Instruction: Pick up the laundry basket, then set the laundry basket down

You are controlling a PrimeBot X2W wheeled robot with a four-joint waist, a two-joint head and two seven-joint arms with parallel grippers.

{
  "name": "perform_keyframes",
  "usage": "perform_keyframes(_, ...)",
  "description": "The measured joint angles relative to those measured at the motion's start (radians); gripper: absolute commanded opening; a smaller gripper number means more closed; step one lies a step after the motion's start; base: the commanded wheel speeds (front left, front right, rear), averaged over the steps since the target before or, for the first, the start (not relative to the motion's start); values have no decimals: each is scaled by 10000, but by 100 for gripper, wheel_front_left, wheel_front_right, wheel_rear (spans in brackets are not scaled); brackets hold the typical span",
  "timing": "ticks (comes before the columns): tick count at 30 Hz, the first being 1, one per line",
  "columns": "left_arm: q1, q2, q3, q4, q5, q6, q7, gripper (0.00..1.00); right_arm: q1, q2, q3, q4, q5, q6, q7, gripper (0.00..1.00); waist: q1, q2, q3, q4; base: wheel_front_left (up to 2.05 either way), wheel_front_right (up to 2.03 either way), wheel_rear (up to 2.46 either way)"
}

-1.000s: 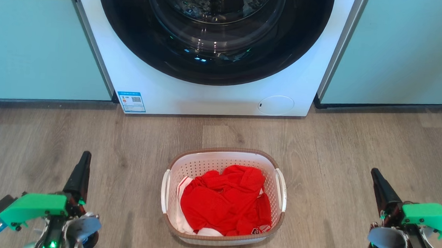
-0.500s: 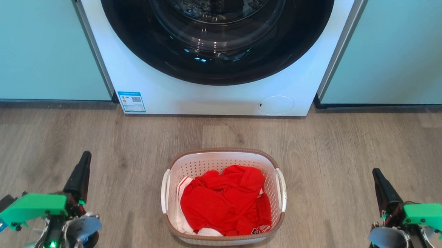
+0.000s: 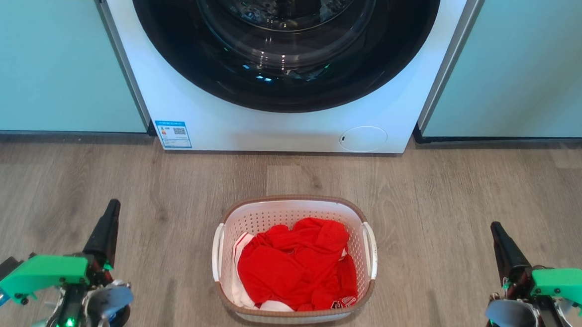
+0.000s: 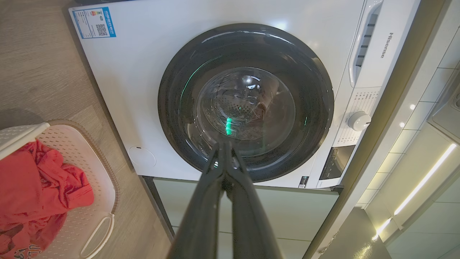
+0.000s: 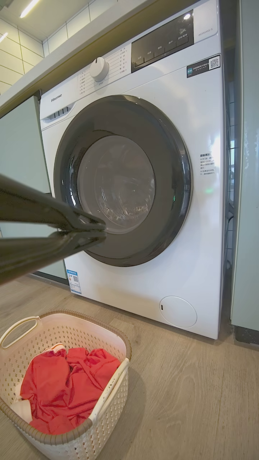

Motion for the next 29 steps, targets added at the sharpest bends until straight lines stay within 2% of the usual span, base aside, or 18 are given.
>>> perform_keyframes(29, -2, -25, 12, 0, 13, 0, 33, 0, 0, 119, -40, 0, -75, 0, 4, 0, 1, 0, 0, 0, 0, 0, 0)
